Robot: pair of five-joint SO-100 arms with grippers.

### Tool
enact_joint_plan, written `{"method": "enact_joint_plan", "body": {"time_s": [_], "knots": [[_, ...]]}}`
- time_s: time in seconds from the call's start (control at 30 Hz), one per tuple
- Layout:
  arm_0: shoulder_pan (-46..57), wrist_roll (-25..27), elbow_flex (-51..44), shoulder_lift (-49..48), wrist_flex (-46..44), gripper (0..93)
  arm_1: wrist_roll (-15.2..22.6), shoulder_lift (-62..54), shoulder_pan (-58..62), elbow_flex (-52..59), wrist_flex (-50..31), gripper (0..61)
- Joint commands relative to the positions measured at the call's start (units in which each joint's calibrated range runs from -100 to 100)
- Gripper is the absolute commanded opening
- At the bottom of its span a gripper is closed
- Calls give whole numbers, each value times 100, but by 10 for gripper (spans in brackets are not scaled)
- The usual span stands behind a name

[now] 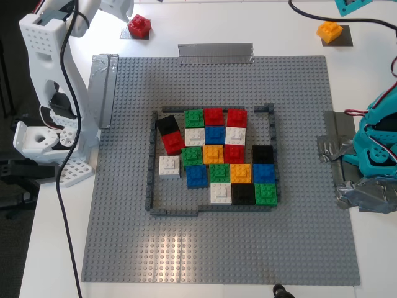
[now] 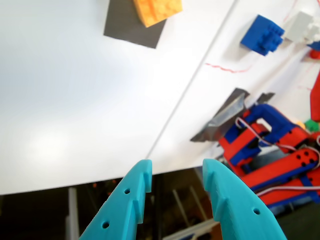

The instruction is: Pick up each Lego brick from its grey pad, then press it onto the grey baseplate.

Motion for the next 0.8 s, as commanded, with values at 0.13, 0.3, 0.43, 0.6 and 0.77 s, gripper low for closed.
{"method": "enact_joint_plan", "body": {"time_s": [0.13, 0.3, 0.43, 0.6, 0.77], "knots": [[-33, 689, -3213, 2050, 1529, 122, -14, 395, -71, -742, -418, 155], [-120, 1006, -4269, 2823, 2017, 159, -29, 729, -122, -977, -450, 184], [-243, 1114, -4432, 3046, 2017, 168, -58, 952, -173, -1256, -442, 184], [-446, 1070, -4342, 3098, 2017, 168, -34, 1107, -195, -1491, -442, 205], [-540, 1060, -4342, 3432, 2017, 168, -19, 1193, -173, -1554, -442, 213]]}}
